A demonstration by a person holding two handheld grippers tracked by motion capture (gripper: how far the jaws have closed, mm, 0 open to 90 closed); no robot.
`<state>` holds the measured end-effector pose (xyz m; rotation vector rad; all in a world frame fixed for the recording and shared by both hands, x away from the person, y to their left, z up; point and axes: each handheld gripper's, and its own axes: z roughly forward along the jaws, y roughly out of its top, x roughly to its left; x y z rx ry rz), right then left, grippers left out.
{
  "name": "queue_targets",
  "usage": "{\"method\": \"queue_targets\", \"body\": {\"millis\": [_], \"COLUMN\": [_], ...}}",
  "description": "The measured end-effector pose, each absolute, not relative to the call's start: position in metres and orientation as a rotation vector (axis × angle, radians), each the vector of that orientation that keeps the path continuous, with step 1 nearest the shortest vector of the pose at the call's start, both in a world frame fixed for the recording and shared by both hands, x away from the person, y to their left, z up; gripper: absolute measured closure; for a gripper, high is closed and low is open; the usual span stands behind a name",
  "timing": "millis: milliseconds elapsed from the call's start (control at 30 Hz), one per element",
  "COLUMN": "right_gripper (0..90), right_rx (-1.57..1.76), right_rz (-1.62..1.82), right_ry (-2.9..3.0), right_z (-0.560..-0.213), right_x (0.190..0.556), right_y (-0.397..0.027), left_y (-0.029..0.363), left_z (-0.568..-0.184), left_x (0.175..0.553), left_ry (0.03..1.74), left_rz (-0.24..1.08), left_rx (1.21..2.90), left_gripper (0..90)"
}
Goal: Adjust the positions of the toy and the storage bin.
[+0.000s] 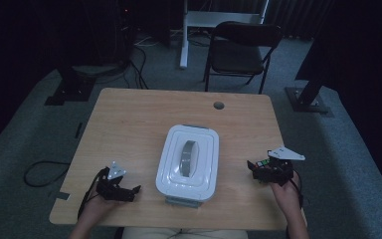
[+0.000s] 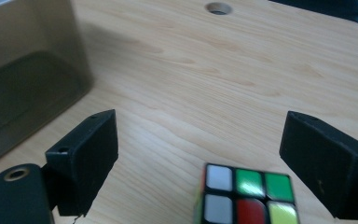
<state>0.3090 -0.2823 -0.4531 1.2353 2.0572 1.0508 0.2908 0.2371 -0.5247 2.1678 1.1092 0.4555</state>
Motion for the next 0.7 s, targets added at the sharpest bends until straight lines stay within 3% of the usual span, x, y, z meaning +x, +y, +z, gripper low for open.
{"method": "queue_targets", "body": {"millis": [300, 700], "right_gripper": [14.0, 14.4], "right_rx": [0.977, 0.840], "right_rz": [1.141, 1.176], "right_ry": [2.158, 2.409], "right_z": [-0.457, -0.491], "right_x": [0.306, 0.302], "right_y": [-0.256, -0.228], "left_y": [0.238, 0.238], "left_z": [-0.525, -0.525], "left_x": [0.291, 0.291], "left_ry": [1.102, 1.098], "left_rz": [0.452, 0.451], "left_rx": [2.172, 2.174], "left_gripper": [1.6, 1.6]}}
